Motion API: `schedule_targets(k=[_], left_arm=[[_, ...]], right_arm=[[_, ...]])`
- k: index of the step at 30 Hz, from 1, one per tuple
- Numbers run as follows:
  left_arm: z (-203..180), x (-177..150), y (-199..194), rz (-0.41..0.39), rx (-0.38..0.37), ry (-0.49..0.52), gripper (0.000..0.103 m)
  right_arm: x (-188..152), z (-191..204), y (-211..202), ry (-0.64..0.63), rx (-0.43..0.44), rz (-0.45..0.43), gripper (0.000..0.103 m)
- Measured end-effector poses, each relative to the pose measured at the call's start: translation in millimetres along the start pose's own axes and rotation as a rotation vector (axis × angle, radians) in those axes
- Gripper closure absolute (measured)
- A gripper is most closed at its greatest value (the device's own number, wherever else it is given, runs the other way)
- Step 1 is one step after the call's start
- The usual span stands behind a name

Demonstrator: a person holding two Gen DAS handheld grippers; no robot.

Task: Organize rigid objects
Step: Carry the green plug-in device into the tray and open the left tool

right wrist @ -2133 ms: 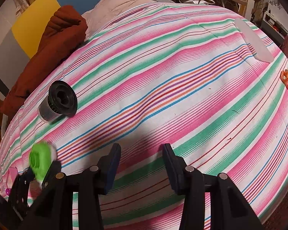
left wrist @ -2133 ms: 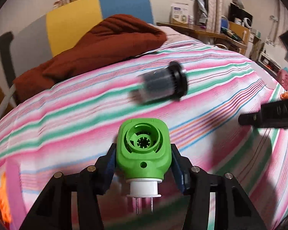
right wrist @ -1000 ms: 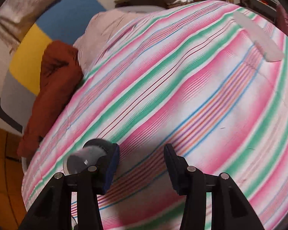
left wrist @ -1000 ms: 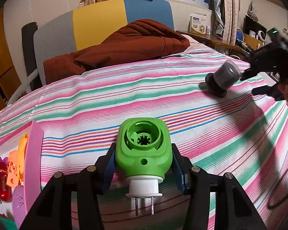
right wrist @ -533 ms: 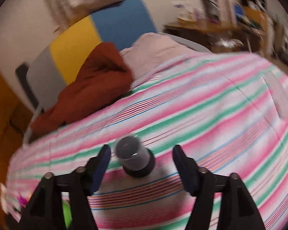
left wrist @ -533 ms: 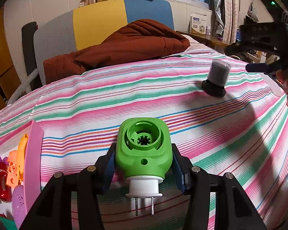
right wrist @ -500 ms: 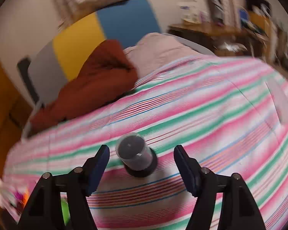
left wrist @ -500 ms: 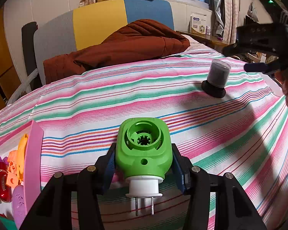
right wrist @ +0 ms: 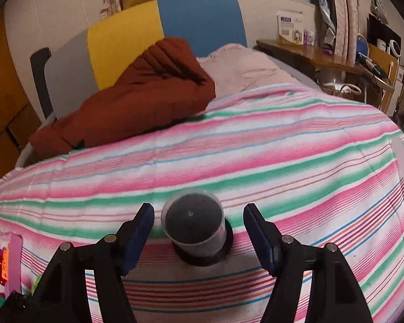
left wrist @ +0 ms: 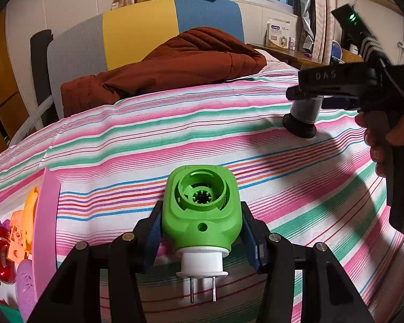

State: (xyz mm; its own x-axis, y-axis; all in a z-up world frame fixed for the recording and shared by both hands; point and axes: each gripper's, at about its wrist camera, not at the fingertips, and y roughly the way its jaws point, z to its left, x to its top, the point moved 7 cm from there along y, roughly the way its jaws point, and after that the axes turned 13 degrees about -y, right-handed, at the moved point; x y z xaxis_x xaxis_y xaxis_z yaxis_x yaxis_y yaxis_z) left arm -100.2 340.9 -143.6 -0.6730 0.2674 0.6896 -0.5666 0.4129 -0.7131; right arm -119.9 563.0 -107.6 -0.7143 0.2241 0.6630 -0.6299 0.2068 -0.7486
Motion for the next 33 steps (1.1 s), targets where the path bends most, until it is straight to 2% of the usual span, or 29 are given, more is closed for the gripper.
schedule_targets(k=[2,3,4,12,18,22,24,28,33], left_arm=[[0.1,0.0,0.1,0.000,0.000,0.000,0.050],[-0.1,0.0,0.3,0.000,-0.001,0.000,0.050],[-0.1,0.0,0.4,0.000,-0.001,-0.001,0.050],[0.2,-0.5,1.2,0.000,-0.001,-0.002,0.049],[-0.1,-1.0,1.7,0.000,-0.005,-0.007,0.049],[-0.2,-0.9,1.7,0.000,-0.004,-0.006,0.049],[0.5,-0.7,1.6,0.000,-0.005,-0.006,0.049],[1.1,-0.4,1.3,0.003,-0.011,-0.011,0.050],[7.6,0.6,-9.2,0.008,-0.023,-0.042,0.051]], right_arm=[[-2.3,-2.6,-0.5,0.001,-0.017,0.005,0.037],[-2.0,-3.9,-1.7,0.001,-0.012,-0.006,0.055],[-1.5,-4.1,-2.0,0.002,-0.001,-0.013,0.059],[-5.9,-5.4,-15.7,0.059,0.017,0.011,0.060],[-13.3,16.0,-52.5,0.033,0.031,-0.006,0.060],[-29.5,39.2,-74.0,-0.006,0.021,0.007,0.060],[-41.3,48.2,-79.6,0.017,0.045,0.027,0.060],[-51.7,53.3,-73.7,0.039,0.057,0.062,0.060],[-45.0,47.7,-68.4,0.029,0.044,0.036,0.060]])
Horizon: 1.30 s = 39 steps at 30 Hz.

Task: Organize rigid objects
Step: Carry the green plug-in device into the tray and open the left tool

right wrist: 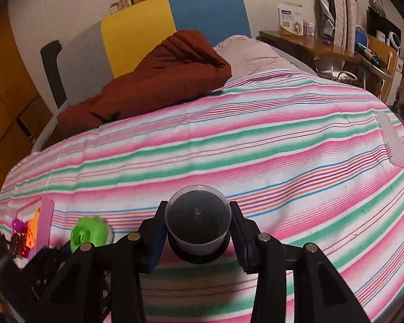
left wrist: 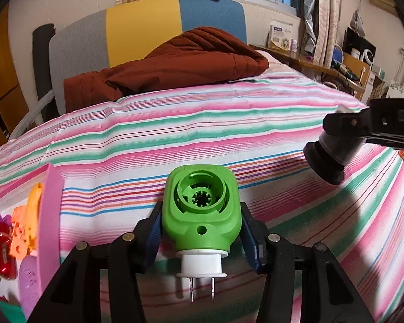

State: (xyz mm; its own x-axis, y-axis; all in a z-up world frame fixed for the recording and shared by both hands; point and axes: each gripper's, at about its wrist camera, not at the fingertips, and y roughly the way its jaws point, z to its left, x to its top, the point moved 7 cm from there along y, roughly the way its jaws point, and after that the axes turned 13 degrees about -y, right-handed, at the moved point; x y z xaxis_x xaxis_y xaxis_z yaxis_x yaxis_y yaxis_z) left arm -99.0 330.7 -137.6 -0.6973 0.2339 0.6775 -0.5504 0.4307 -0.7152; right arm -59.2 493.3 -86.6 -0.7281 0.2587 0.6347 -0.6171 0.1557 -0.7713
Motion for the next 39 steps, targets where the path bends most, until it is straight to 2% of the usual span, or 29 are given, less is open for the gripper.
schedule_targets(k=[6,13,20,28,39], left_arm=[[0.4,-7.1,-30.5,-0.008,-0.054,-0.034,0.051],[1.8,-30.3,-74.0,-0.002,-0.124,-0.078,0.051],[19.0,-46.0,-117.2,-0.021,-0.136,-0.083,0.051],[72.3,-58.8,-154.0,-0.046,-0.071,-0.151,0.051],[153.3,-86.9,-171.4,-0.029,0.063,-0.260,0.050]], right_arm=[[-1.0,2.2,5.5,0.004,0.015,0.014,0.060],[-0.6,4.4,5.0,-0.013,0.014,0.008,0.060],[-2.7,13.1,4.0,-0.051,0.017,0.009,0.060],[-4.3,24.0,1.3,-0.093,0.023,0.004,0.060],[-6.2,31.3,-0.7,-0.113,0.048,0.001,0.060]])
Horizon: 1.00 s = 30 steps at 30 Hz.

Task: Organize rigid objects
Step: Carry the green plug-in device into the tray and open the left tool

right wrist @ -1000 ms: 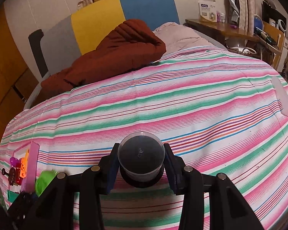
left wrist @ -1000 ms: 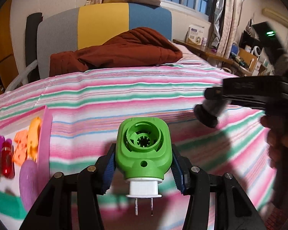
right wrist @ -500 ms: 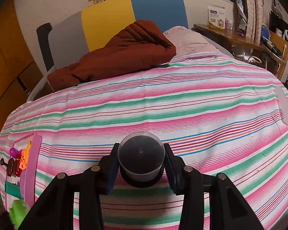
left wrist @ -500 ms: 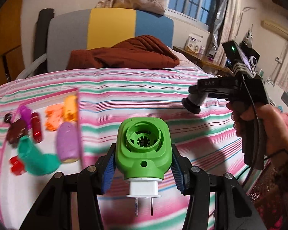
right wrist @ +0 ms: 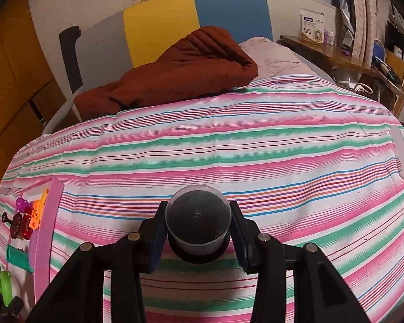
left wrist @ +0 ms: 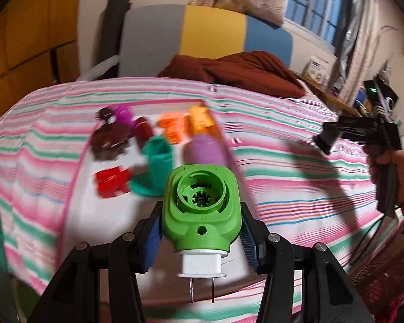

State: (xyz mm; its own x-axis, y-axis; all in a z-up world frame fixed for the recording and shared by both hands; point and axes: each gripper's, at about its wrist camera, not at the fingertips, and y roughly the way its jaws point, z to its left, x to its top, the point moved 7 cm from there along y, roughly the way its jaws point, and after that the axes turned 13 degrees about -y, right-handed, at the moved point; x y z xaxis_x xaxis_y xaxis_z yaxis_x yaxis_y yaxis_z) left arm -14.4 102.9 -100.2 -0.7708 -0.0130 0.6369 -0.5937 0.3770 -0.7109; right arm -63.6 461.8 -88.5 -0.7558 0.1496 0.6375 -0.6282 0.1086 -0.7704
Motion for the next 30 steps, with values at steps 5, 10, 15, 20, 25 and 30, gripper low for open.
schedule_targets(k=[5,10,15,20,25,30], left_arm=[[35.3,-2.9,1.9,0.000,0.071,-0.040,0.050],[61.3,0.3,9.8,0.013,0.119,-0.075,0.050],[73.5,-1.7,15.3,0.023,0.140,-0.085,0.050],[77.7,-2.2,8.3,0.004,0.132,-0.103,0.047],[73.9,3.0,-11.6,-0.077,0.108,-0.110,0.021],[70.7,4.8,-25.0,-0.110,0.123,-0.085,0.011]], right_arm=[[2.5,13.9,-5.5,-0.039,0.019,-0.028,0.060],[3.6,35.7,-12.6,-0.082,0.063,-0.060,0.060],[4.6,56.0,-20.5,-0.134,0.099,-0.094,0.060],[4.4,67.6,-23.0,-0.157,0.124,-0.106,0.060],[4.5,73.5,-27.3,-0.179,0.137,-0.124,0.060],[0.6,93.6,-38.9,-0.194,0.206,-0.154,0.060]])
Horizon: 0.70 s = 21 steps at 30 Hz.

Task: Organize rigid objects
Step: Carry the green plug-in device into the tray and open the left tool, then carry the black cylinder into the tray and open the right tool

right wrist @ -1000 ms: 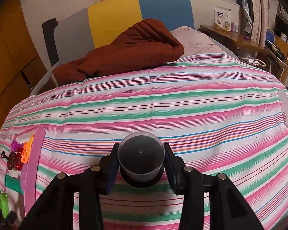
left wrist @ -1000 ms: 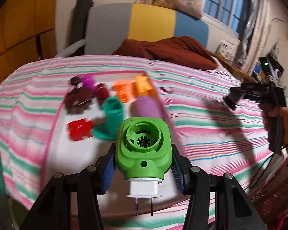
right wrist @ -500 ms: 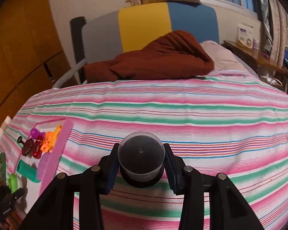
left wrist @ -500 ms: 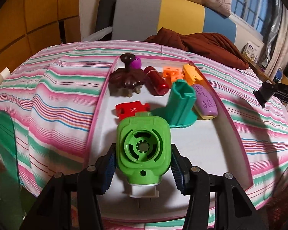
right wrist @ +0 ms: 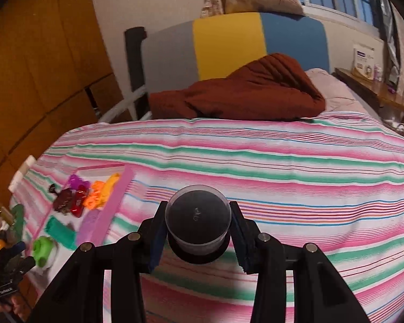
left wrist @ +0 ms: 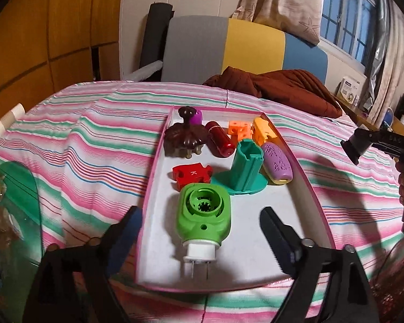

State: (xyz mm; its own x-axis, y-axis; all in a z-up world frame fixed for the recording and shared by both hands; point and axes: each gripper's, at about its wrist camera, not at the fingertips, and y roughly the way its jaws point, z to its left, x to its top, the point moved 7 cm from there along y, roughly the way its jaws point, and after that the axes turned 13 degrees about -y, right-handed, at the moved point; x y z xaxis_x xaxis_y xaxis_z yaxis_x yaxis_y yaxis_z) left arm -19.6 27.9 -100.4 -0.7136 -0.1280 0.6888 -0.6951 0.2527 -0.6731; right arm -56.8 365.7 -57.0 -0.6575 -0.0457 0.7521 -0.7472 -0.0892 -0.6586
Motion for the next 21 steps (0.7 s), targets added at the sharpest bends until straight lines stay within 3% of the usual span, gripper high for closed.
schedule_targets(k=[6,14,21], left_arm=[[6.9,-5.4,-8.8,-0.001,-0.001,-0.003,0.009],[15.4,-6.8,-11.2,-0.001,0.011,-0.038,0.006],[25.7,-2.7,-18.2,-0.034,0.067,-0.049,0.000]], right_arm=[[-10.2,43.6,-5.0,-0.048,0.068,0.012,0.060],[-23.8,90.5,-10.8,-0.089,0.090,0.067,0.060],[-20.7,140.7,-24.0,-0.165,0.130,0.056,0.060]])
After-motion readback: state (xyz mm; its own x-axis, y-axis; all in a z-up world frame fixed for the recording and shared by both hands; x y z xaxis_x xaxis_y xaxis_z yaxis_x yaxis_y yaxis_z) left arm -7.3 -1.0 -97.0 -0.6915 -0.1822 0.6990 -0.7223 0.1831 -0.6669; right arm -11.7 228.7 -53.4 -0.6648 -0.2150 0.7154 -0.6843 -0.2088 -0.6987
